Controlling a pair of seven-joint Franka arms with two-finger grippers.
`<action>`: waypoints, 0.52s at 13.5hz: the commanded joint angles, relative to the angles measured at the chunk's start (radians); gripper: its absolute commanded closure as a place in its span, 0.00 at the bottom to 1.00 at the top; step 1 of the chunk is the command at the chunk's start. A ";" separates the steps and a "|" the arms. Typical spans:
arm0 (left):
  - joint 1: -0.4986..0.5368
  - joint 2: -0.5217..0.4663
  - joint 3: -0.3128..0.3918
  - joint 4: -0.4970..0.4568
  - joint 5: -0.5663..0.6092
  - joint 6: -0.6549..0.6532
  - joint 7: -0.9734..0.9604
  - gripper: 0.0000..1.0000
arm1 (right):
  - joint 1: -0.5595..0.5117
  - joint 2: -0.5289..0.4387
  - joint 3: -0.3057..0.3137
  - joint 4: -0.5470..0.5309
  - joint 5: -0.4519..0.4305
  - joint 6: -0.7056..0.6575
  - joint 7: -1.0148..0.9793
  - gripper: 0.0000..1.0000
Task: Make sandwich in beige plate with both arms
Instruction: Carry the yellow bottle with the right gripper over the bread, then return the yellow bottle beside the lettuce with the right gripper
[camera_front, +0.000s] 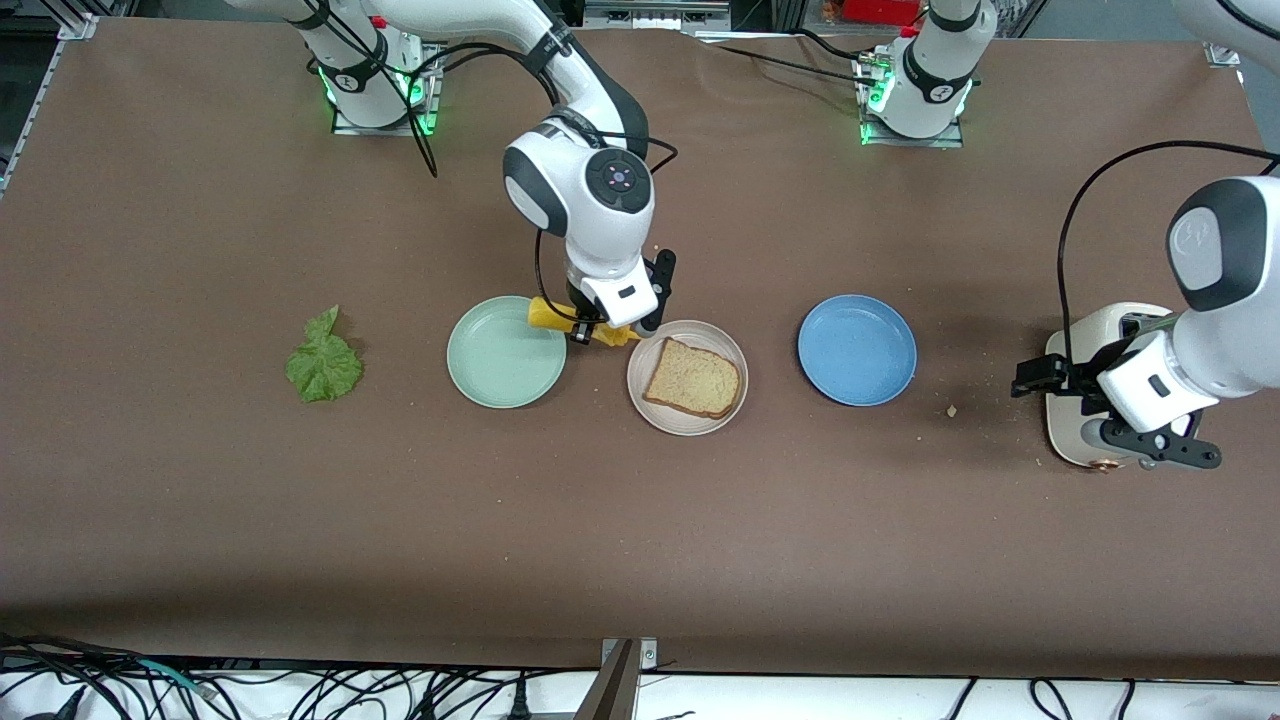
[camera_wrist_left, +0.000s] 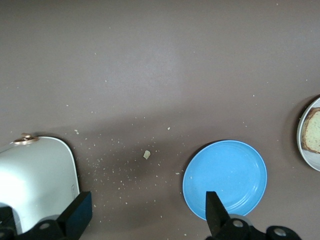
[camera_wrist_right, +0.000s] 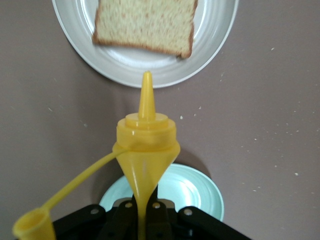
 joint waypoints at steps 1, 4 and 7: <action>0.001 -0.050 0.003 -0.012 0.036 -0.020 -0.064 0.00 | 0.032 0.023 -0.015 0.037 -0.057 -0.043 0.002 1.00; 0.006 -0.091 0.016 -0.012 0.038 -0.028 -0.067 0.00 | 0.038 0.026 -0.014 0.046 -0.124 -0.045 0.002 1.00; 0.006 -0.111 0.028 -0.012 0.051 -0.045 -0.072 0.00 | 0.049 0.025 -0.017 0.103 -0.125 -0.123 0.004 1.00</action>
